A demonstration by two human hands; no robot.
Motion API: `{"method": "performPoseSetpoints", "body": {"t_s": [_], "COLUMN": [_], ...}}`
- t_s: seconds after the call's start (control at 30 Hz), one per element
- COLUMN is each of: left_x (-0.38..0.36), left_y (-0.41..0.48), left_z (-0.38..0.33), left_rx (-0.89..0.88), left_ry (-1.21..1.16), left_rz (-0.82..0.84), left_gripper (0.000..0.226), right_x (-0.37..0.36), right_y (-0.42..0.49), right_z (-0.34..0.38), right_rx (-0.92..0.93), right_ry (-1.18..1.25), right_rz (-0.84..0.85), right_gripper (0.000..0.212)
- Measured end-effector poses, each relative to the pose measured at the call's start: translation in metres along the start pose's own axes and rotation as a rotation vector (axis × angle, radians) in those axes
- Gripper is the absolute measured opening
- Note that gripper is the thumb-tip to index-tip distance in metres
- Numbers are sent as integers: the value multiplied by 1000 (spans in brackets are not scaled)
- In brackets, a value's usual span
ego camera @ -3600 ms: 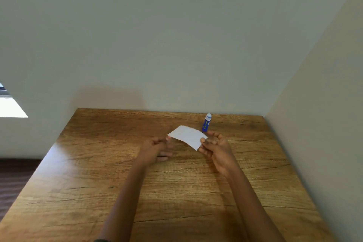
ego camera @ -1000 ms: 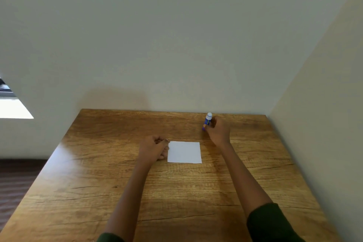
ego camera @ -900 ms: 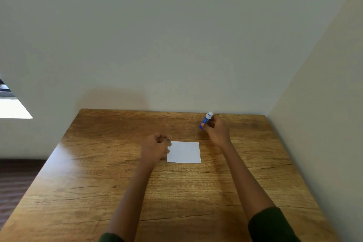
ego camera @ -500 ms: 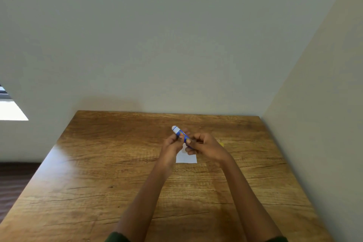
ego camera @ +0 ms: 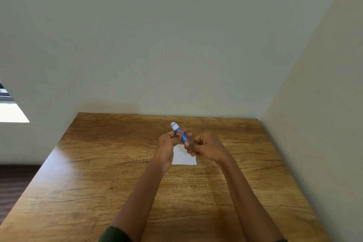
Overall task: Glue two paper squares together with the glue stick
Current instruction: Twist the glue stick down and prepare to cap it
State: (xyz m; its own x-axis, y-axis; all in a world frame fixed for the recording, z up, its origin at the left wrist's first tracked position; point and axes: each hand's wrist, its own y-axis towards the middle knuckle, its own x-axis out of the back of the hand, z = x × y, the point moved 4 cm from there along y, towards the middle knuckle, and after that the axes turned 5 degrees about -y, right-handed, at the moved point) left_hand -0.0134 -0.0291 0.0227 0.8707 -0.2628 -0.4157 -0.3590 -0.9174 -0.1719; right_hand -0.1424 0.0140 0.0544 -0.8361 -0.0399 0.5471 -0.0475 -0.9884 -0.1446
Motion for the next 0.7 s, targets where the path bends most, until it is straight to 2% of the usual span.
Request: {"method": "performPoseSetpoints", "body": {"t_s": [0.1,0.17,0.23,0.33,0.43,0.57,0.7], "left_x": [-6,-10,-12,-10,-7,-2,-3], "left_y": [0,2,3,3,3,6,8], "left_z": [1,-3,-10,-18,-21,-25,-25], "left_rx": [34,13,-7,-35,-36,-28,6], "left_ry": [-51,-26,-19,13,12,31,70], "left_rz": [1,9,36,74,81,58,39], "left_gripper": [18,17,18,22,23,21,21], "right_x": [3,-1,-2,1,-2,-5,-3], "right_y": [2,-1,-3,-9,-9,-8,-6], "right_z": [2,4,6,8,7,7,14], "right_rx": [-24,-22,-43,-176,-120,-63,-54], "right_ry": [-239,-273,-73,161,291,279,43], "right_rz": [-233,-330,-210,116,176,-61,-255], "right_gripper": [24,26,28,41,38,27,16]}}
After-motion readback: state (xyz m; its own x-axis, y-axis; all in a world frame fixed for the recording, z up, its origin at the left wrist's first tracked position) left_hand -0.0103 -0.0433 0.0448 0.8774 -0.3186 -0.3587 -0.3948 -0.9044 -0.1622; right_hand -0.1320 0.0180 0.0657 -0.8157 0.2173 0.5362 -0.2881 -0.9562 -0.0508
